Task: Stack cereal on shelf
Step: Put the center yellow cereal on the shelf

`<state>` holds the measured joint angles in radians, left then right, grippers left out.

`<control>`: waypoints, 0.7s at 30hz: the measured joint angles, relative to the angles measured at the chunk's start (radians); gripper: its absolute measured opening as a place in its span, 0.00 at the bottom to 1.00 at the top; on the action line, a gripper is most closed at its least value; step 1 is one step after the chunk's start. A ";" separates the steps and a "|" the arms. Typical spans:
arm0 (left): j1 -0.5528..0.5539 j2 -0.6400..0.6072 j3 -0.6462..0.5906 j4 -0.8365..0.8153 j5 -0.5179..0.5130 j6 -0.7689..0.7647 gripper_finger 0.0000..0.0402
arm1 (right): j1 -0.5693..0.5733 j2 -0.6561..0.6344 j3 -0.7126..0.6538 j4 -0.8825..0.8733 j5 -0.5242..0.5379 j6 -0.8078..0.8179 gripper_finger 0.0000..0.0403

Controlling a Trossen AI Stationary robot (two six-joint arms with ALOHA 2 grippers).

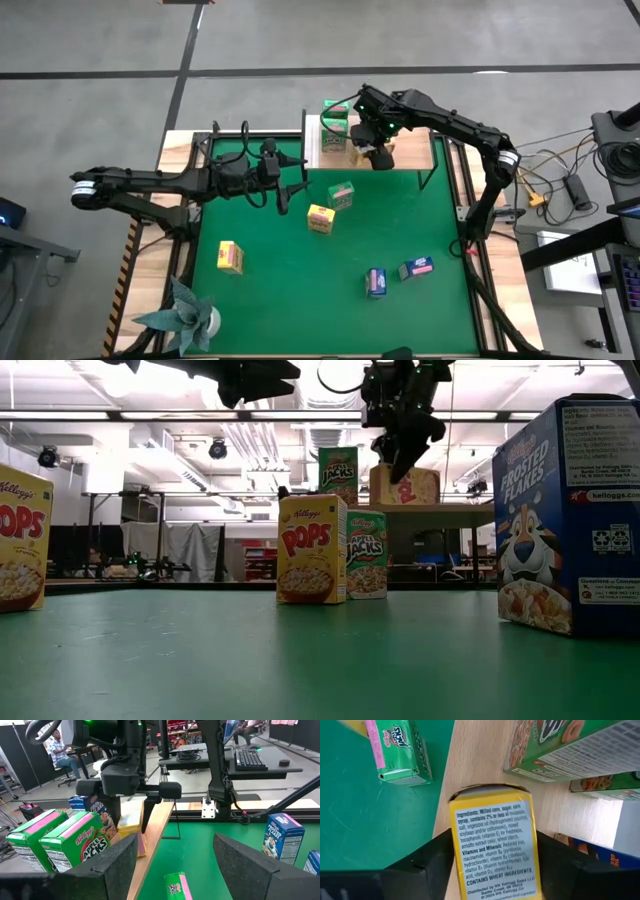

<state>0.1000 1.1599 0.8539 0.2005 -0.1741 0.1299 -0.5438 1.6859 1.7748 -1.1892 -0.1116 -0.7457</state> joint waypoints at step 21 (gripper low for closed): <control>-0.024 0.003 -0.179 0.336 0.000 -0.034 0.60 | 0.014 -0.198 -0.058 0.065 -0.489 0.174 0.43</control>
<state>0.0760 1.1628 0.6748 0.5366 -0.1738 0.0954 -0.5297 1.4876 1.7169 -1.1246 -0.6009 -0.5719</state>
